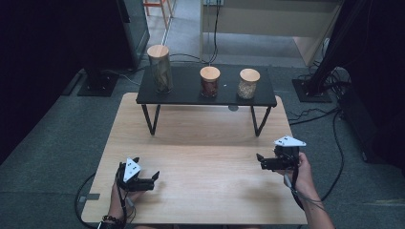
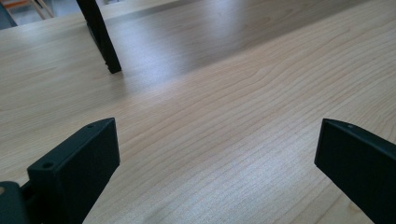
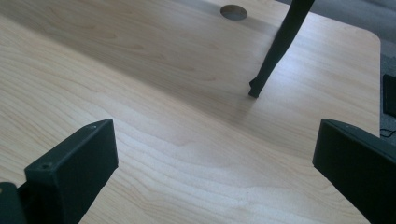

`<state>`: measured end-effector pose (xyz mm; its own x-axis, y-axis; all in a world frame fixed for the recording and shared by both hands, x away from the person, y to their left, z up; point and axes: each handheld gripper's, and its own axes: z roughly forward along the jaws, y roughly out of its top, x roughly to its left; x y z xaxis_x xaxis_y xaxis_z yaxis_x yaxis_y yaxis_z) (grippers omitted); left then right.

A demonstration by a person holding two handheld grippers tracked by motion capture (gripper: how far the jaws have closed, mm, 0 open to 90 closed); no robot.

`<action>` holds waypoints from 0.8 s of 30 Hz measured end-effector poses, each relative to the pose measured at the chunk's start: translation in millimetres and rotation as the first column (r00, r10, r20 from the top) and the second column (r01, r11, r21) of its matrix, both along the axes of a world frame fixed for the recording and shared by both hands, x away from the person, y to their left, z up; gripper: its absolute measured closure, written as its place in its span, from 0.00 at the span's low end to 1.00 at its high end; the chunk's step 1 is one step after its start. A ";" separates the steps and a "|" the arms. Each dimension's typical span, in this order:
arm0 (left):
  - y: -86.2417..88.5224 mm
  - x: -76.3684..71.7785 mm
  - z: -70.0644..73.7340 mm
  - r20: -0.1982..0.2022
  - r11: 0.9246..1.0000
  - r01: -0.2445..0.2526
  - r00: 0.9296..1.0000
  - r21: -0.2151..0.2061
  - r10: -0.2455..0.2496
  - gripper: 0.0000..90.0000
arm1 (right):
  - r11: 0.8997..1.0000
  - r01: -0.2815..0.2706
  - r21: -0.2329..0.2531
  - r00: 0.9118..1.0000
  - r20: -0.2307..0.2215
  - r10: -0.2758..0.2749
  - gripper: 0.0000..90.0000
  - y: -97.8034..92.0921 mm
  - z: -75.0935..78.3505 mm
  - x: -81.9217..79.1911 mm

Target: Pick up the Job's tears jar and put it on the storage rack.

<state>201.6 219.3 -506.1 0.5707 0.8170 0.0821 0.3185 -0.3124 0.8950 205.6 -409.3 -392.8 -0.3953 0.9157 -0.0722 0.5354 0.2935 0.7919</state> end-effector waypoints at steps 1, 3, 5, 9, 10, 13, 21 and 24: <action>-0.1 0.0 0.0 0.000 1.000 0.000 1.000 0.000 0.000 0.00 | 1.000 0.002 0.002 1.000 0.000 -0.002 0.00 -0.9 -2.5 -1.5; -0.2 -0.1 0.1 0.001 1.000 0.001 1.000 0.002 -0.001 0.00 | 1.000 0.005 0.008 1.000 0.000 -0.005 0.00 -3.6 -8.1 -4.2; -0.4 -0.2 0.1 0.001 1.000 0.001 1.000 0.005 -0.001 0.00 | 1.000 0.010 0.014 1.000 -0.001 -0.010 0.00 -5.9 -13.1 -6.6; -1.3 -0.4 0.4 0.002 1.000 0.001 1.000 0.011 -0.001 0.00 | 1.000 0.022 0.019 1.000 -0.007 -0.022 0.00 -11.4 -23.3 -11.2; -1.8 -0.5 0.4 0.003 1.000 0.001 1.000 0.013 -0.001 0.00 | 0.999 0.027 0.020 1.000 -0.006 -0.027 0.00 -12.0 -25.6 -12.6; -2.4 -0.7 0.4 0.002 1.000 0.001 1.000 0.015 -0.001 0.00 | 0.999 0.035 0.017 0.999 -0.005 -0.035 0.00 -13.5 -32.4 -17.3; -2.5 -0.8 0.5 0.002 1.000 -0.001 1.000 0.015 0.001 0.00 | 0.998 0.058 0.020 0.998 -0.011 -0.058 0.00 -17.3 -50.0 -28.0; -2.7 -0.9 0.6 0.001 1.000 -0.001 1.000 0.015 0.001 0.00 | 0.997 0.072 0.028 0.997 -0.012 -0.072 0.00 -17.4 -58.0 -32.0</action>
<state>200.6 216.6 -505.5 0.5695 0.8165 0.0951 0.3181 -0.3256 0.8904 173.6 -426.7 -450.8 -0.3286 0.9436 -0.0415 0.5635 0.2311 0.7931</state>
